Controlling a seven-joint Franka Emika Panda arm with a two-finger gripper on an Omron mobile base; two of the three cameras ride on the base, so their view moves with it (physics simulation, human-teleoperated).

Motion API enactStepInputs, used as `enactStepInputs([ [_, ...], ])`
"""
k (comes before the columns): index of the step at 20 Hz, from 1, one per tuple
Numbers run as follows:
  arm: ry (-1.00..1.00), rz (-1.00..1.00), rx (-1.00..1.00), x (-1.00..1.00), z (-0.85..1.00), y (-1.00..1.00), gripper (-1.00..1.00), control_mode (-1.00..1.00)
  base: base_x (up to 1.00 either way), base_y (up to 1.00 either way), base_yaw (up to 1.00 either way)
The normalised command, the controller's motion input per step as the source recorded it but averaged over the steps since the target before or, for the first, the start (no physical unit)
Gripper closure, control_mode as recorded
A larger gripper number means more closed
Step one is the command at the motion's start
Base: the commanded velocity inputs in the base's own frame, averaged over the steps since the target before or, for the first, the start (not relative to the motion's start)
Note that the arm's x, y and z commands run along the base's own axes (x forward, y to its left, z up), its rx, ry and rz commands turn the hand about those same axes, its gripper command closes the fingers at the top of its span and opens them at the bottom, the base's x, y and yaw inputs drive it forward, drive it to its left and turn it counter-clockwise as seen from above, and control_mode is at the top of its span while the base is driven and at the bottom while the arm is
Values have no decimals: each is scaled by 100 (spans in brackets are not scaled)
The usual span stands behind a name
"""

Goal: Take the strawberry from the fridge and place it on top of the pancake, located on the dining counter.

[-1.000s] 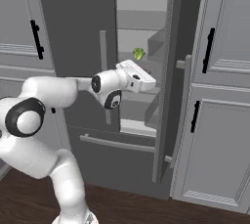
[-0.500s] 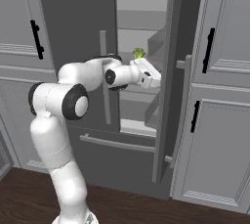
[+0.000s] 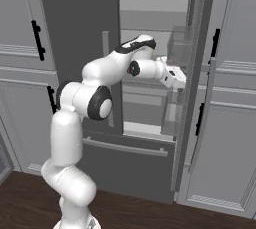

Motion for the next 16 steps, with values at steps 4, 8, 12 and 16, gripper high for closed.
enactStepInputs([
  [4, -23, 0, -1, -95, -5, 24, 100, -100, 0, 0, 0],
  [8, -9, 10, -11, -100, 0, 100, 100, -100, 0, 0, 0],
  [12, 0, 16, -19, -88, -16, 100, 100, -100, 0, 0, 0],
  [16, 6, 29, -15, -91, 23, 100, 100, -100, 0, 0, 0],
])
